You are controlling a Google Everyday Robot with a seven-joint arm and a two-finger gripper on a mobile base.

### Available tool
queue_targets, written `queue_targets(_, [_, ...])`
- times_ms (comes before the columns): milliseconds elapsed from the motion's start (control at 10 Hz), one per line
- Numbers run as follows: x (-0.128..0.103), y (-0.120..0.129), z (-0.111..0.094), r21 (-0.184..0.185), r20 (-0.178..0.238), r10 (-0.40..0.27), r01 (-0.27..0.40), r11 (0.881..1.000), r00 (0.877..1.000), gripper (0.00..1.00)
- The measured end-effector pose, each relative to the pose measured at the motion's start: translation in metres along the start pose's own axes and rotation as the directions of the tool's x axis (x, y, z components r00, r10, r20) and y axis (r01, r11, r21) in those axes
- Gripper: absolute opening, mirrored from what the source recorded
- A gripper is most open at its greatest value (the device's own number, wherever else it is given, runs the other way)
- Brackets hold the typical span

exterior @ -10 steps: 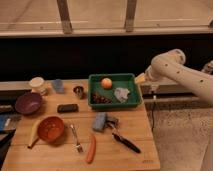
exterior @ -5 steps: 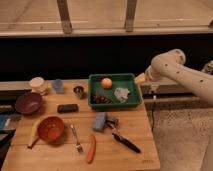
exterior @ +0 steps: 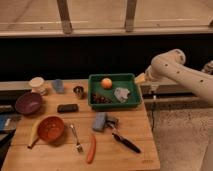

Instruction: Place towel in plastic cup

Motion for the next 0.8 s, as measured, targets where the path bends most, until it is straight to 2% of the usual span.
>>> queue_targets(100, [0.0, 0.001, 0.0, 0.003, 0.001, -0.006, 0.006, 1.0, 1.0, 0.8])
queue_targets(300, [-0.001, 0.009, 0.001, 0.015, -0.001, -0.06, 0.06, 0.998, 0.998, 0.8])
queue_targets(500, [-0.014, 0.045, 0.012, -0.003, -0.029, -0.136, 0.136, 0.991, 0.99, 0.8])
queue_targets(700, [-0.018, 0.082, 0.027, -0.018, -0.069, -0.225, 0.225, 0.974, 0.972, 0.8])
queue_targets(800, [-0.014, 0.109, 0.041, -0.035, -0.101, -0.289, 0.287, 0.957, 0.952, 0.8])
